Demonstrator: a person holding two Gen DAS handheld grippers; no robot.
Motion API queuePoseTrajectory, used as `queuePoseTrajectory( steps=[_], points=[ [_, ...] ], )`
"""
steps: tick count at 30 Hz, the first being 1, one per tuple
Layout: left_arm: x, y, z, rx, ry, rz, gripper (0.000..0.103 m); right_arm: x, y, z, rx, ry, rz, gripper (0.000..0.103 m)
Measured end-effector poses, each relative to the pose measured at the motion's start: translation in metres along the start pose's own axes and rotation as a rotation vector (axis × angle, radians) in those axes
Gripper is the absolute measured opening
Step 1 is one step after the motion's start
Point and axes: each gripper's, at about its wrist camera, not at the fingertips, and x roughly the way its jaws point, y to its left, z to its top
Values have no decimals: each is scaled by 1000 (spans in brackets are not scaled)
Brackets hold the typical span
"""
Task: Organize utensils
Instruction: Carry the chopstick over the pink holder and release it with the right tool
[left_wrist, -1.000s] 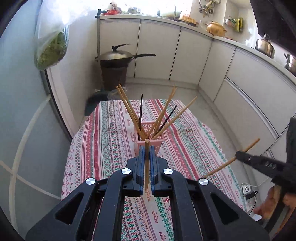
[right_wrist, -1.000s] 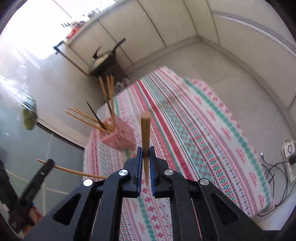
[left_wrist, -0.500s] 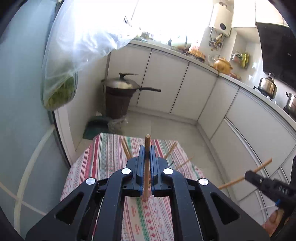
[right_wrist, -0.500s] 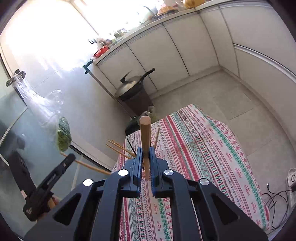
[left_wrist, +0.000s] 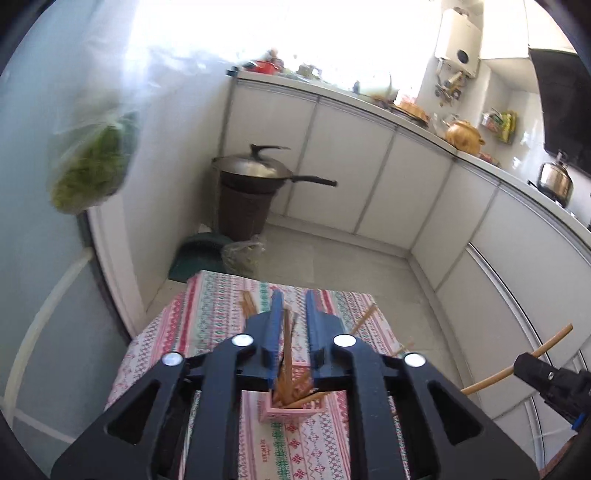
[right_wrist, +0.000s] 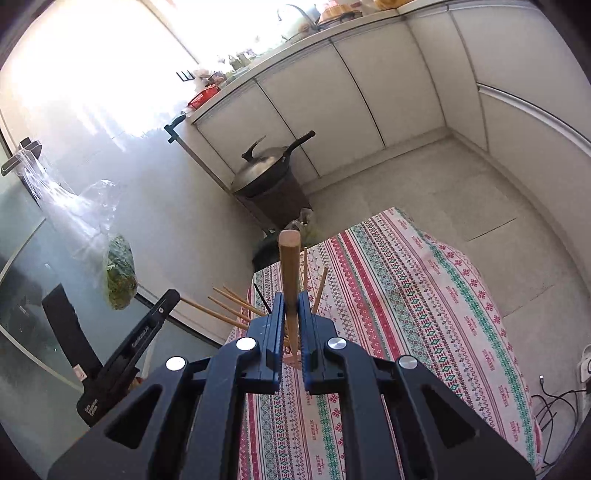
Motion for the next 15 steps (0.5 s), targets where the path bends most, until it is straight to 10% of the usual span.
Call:
queuePoseTrajectory(
  steps=[15],
  points=[
    [-29,37,-8,-40,44,70,28,85,37,4,-80,24,-82,8]
  ],
)
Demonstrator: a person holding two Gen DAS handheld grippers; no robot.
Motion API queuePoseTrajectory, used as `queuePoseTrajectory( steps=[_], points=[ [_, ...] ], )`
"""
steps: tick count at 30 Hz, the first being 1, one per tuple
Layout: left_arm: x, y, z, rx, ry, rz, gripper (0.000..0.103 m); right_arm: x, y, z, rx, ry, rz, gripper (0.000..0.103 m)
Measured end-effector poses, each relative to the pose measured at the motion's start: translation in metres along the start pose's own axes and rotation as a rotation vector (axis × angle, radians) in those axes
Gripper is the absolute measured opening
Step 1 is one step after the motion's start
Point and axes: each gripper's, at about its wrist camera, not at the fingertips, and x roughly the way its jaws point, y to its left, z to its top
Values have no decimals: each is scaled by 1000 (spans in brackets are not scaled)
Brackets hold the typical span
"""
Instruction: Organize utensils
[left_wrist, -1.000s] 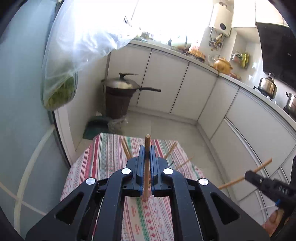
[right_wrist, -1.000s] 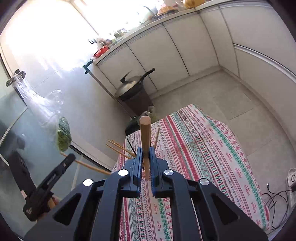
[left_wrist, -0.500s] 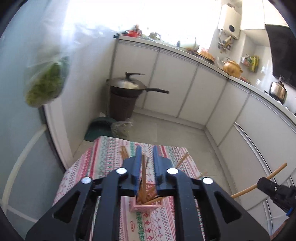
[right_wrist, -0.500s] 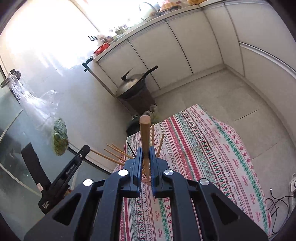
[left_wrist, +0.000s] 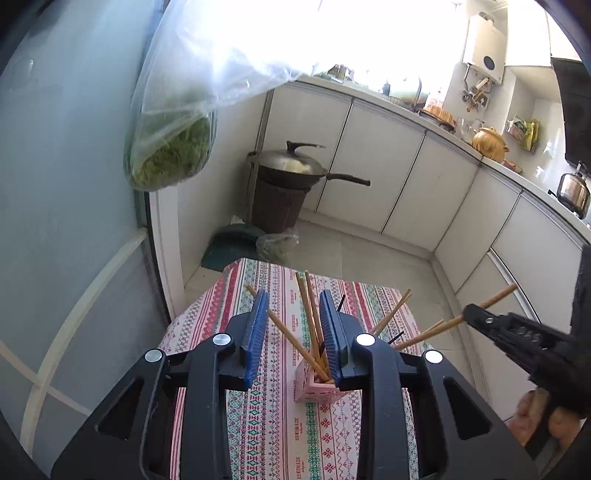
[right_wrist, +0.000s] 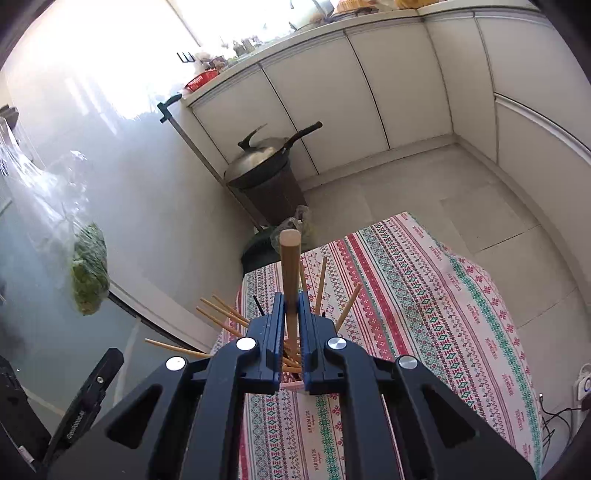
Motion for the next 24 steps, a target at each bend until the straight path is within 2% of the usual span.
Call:
queuePoseTrajectory(
  steps=[3,6,10,12,14,17,24],
  points=[
    [6,1,-1,2,18,-1,28,30,0,-8,4,30,3,11],
    [7,0,-1,10,23,3,28,43,-2,-14,11,33,1,12],
    [0,-8,-1,41,-1,11,29,24,-1,-15,-15,-18,-10,15],
    [-6,-14,-3,48,-17,5,35,9,4,-17,-58,-55,-32,16],
    [-14,-20,-5,60,-39,9,37,-6,7,-20,-79,-88,-48,23],
    [-21,-29,-10,80,-63,20,47,-22,8,-25,-103,-127,-63,34],
    [-27,-31,-19,80,-67,42,58,-45,-3,-33,-92,-143,-67,34]
  ],
)
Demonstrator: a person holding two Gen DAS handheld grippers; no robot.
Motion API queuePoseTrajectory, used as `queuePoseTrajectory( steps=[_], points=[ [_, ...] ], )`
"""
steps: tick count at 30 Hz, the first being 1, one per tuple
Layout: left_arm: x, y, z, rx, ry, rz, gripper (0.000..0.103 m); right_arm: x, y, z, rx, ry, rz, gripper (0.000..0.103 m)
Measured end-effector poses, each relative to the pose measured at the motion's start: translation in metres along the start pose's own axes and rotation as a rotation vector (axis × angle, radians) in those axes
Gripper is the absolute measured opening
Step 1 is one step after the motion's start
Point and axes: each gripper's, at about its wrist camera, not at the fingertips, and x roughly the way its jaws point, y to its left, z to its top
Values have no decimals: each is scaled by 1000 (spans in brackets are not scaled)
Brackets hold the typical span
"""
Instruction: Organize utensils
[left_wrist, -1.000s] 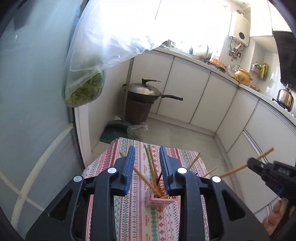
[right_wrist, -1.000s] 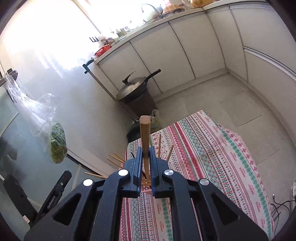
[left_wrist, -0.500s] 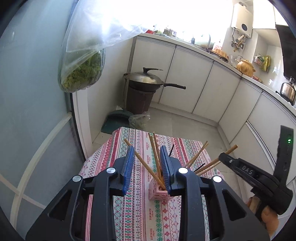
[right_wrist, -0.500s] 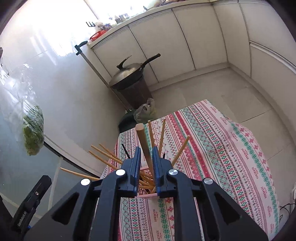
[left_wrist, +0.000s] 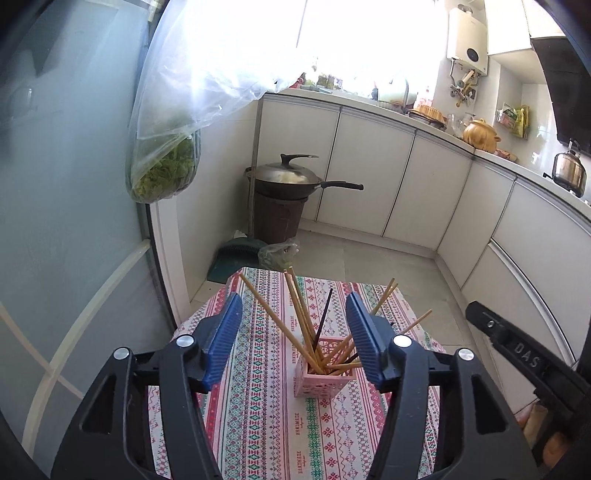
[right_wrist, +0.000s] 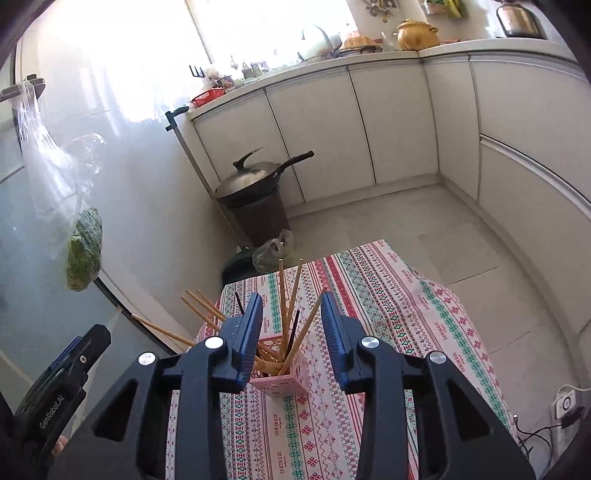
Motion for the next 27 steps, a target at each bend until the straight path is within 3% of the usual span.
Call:
queuePoseTrajectory(
  steps=[4,7,13,19,27],
  points=[
    [-4,-7,-4,24,-10,17,58,-16,1,-4,-38,-39,-21,40],
    [-10,-11,-8,32,-23,15,65,-28,4,-10,-73,-76,-43,49],
    [-21,-22,-21,63,-53,48,72,-42,6,-27,-107,-103,-81,57],
    [-34,-29,-33,78,-78,62,81,-55,-7,-43,-97,-107,-113,62],
    [-46,-41,-52,126,-87,102,88,-74,-30,-62,-49,-127,-172,80]
  ],
)
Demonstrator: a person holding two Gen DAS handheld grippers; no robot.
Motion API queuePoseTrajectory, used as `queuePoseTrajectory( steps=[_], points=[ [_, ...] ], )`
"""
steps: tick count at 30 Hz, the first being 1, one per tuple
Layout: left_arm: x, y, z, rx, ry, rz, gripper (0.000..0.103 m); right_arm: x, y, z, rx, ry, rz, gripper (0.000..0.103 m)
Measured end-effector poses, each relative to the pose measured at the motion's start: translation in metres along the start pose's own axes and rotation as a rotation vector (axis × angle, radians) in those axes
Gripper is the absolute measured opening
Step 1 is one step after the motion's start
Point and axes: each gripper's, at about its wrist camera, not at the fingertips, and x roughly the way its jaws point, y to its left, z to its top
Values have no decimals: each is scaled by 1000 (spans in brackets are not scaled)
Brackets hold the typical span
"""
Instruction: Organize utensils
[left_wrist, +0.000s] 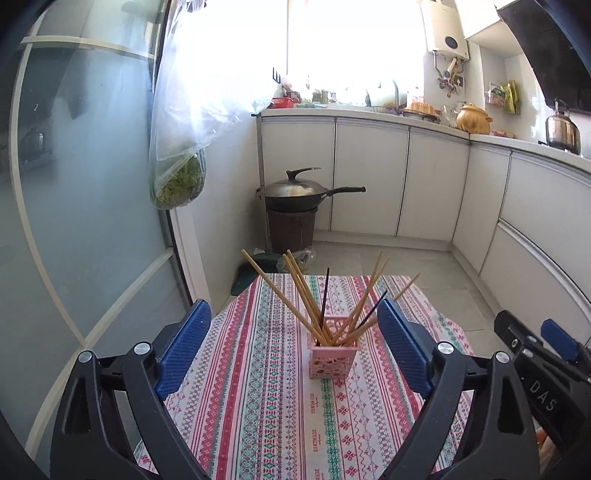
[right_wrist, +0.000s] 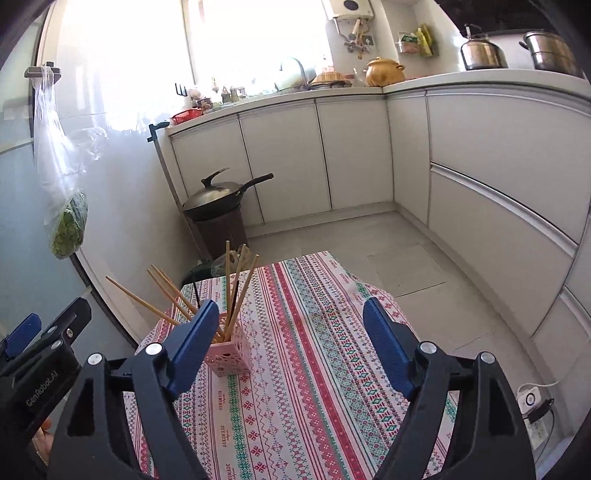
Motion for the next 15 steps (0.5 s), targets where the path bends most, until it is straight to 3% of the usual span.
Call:
queuePoseTrajectory(
  steps=[3,8,13,15],
  points=[
    [-7,-2,-6,0,-13,6,96,-7,-4,-2,-3,-3,-23,87],
    [-17,-4,-11,-3,-33,-14,96,-18,-14,-10,4,-20,-76,96],
    [-21,-10,-17,18,-59,-22,96,-16,-24,-20,-5,-24,-136,96],
    [-22,-14,-19,27,-72,-25,96,-13,-26,-23,-7,-16,-120,96]
  ],
)
